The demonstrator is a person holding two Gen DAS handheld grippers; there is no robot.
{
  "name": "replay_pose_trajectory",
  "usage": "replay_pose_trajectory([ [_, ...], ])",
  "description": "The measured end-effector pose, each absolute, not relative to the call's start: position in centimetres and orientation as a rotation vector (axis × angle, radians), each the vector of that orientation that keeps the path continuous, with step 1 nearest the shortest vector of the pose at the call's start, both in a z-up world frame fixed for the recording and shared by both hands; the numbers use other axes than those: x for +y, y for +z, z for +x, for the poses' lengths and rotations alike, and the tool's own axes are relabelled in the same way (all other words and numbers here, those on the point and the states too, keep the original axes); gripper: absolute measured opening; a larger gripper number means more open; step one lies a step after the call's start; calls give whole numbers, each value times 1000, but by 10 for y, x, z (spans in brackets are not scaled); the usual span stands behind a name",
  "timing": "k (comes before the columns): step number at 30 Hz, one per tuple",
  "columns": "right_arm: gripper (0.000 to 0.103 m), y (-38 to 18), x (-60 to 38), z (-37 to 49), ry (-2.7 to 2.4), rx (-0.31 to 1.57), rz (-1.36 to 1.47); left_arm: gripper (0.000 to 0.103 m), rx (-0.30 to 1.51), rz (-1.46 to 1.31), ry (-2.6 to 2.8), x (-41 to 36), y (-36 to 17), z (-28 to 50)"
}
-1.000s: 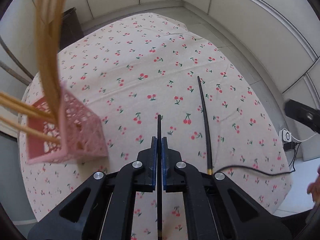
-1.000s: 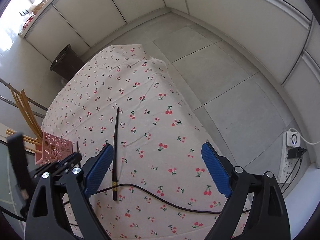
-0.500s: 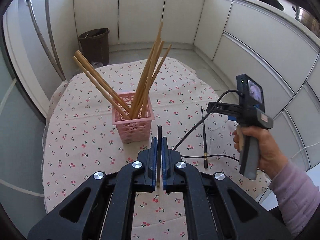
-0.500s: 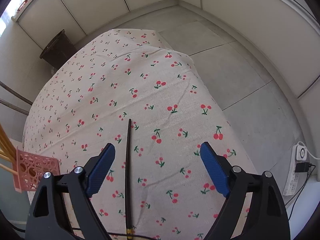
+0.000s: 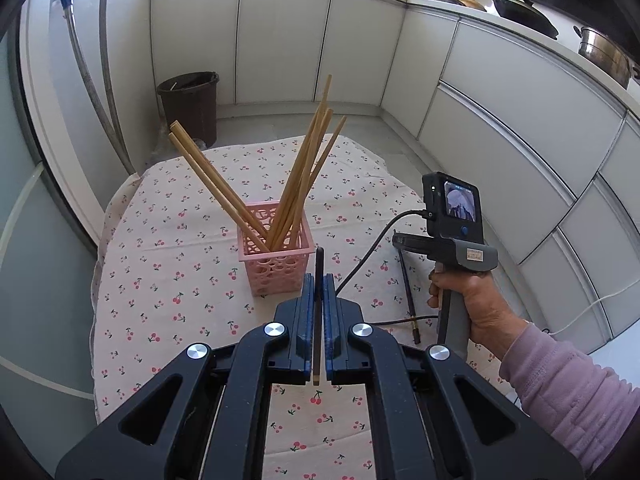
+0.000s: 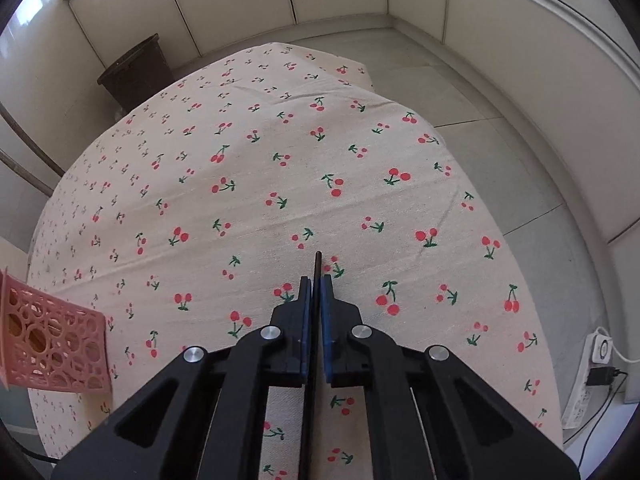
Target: Organize utensils
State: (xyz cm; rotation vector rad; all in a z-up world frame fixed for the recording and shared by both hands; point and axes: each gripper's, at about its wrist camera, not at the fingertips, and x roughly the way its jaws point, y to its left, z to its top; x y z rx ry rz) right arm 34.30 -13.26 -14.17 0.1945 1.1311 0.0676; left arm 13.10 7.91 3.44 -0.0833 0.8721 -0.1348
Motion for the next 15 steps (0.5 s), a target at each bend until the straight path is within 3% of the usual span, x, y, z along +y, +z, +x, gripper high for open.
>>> replay_pose_trajectory([
  [15,4,3,-146,219,254,779,231,4,759,-177,-113,111,75,109],
])
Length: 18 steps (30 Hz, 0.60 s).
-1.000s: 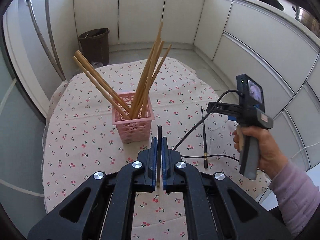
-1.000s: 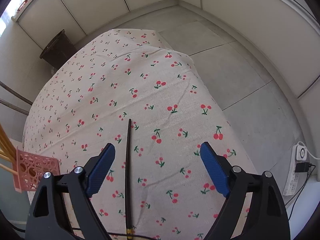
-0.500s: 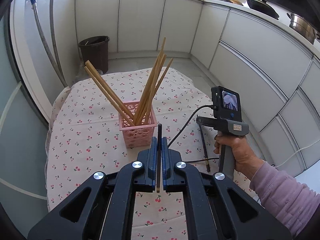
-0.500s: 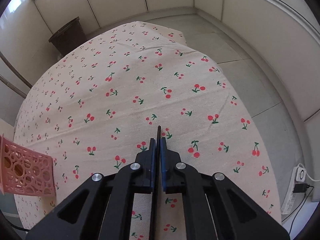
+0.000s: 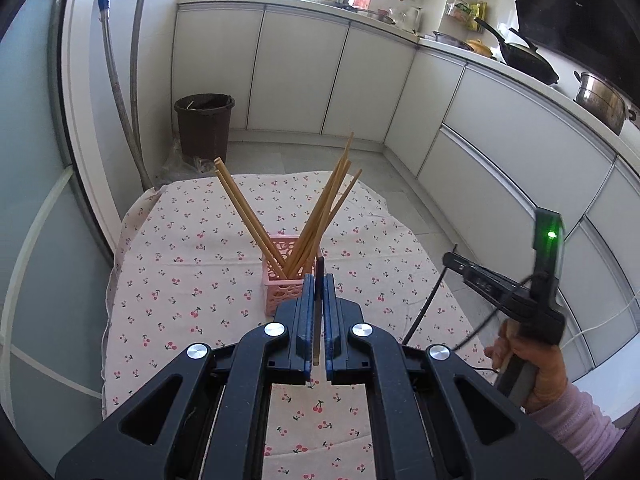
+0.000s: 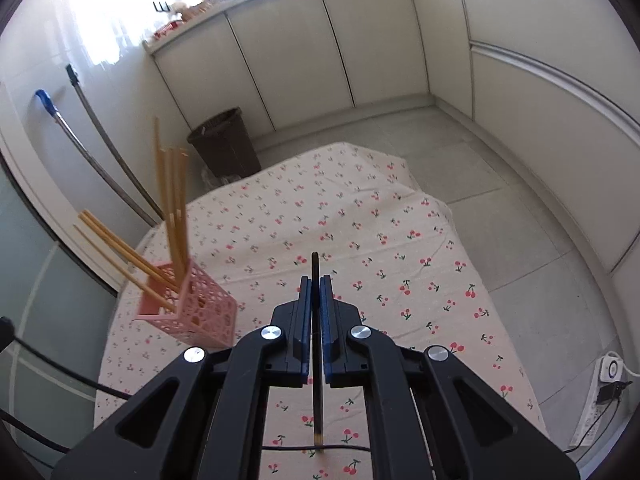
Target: Organize utensils
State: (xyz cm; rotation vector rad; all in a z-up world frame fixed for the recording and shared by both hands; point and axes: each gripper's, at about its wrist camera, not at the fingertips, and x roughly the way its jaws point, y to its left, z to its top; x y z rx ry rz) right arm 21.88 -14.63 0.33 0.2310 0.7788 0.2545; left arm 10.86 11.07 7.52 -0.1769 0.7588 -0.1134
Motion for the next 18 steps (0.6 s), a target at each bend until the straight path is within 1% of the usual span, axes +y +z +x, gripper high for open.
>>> replay_pose_trajectory([
  [6,4,69,-144,176,319,599,197,4,713,-209,-81,118,90,107],
  [11,4,117,-139,168,388,489,231,4,666,-224,-55,118,108,113],
  [18,4,158,-122,165,486,403,243,4,597,-224,-40,116,135,129],
])
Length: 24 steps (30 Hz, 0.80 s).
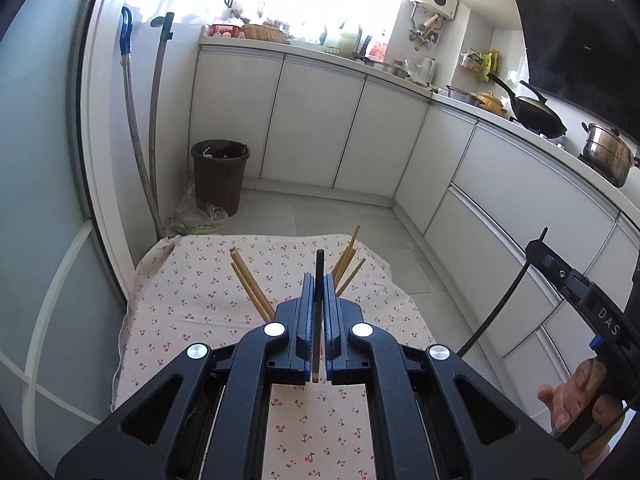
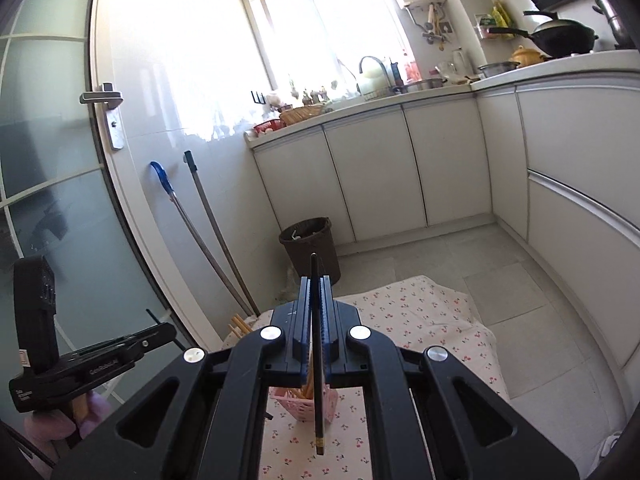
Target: Organize utensils
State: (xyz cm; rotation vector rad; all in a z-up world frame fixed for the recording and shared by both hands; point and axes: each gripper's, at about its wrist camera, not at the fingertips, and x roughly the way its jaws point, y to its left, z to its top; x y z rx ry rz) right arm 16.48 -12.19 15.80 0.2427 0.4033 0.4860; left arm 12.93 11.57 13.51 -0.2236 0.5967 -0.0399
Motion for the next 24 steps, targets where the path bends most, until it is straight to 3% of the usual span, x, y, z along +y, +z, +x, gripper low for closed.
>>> replay_pose_trajectory([
  [10,4,187,-91,180,550,328,245,4,562,-274,15,131,136,174],
  [17,4,163,-78,211,541,382,268,7,635,-369,28,152,101,201],
  [24,4,147,-67,230,509,419,275,14,554,-461,84,181,119,175],
])
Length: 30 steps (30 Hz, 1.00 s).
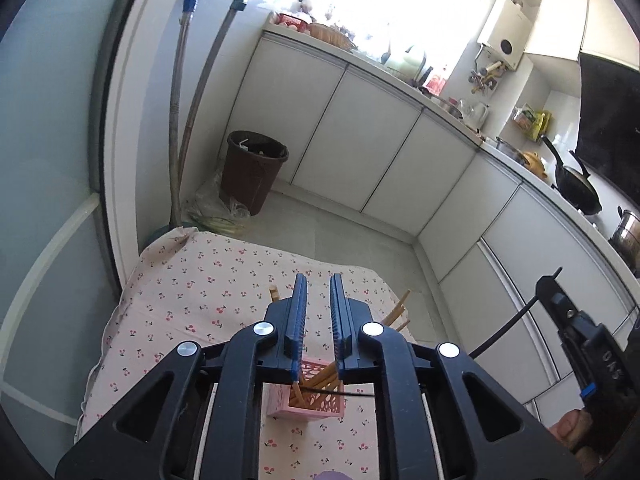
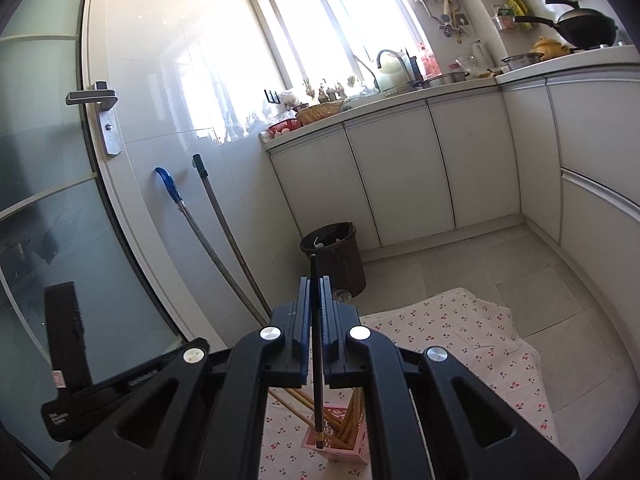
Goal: Organize utensils
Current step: 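Lower the black chopstick into the basket and open the left gripper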
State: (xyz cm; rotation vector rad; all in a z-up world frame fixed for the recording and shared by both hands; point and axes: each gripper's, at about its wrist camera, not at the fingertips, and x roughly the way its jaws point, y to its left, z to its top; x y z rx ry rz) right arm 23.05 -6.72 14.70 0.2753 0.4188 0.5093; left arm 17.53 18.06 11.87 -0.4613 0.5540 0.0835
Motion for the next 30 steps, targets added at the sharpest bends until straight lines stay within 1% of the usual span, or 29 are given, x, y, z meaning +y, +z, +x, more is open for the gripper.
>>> replay_pose_trajectory([
  [5,4,137,-59,239,503,449,283,18,550,-485,86,186,124,171],
  [15,5,130,-40,249,509,443,292,18,616,-486,72,183,109,181],
  [17,8,124,-36,253,513,464,291,18,620,-482,68,181,108,182],
  [19,9,118,-34,255,518,498,296,18,619,-475,63,181,109,181],
  [24,9,118,-36,243,510,519,238,18,615,-456,40,171,111,177],
  [30,12,113,-53,218,466,550,150,21,635,-395,-1,143,108,170],
])
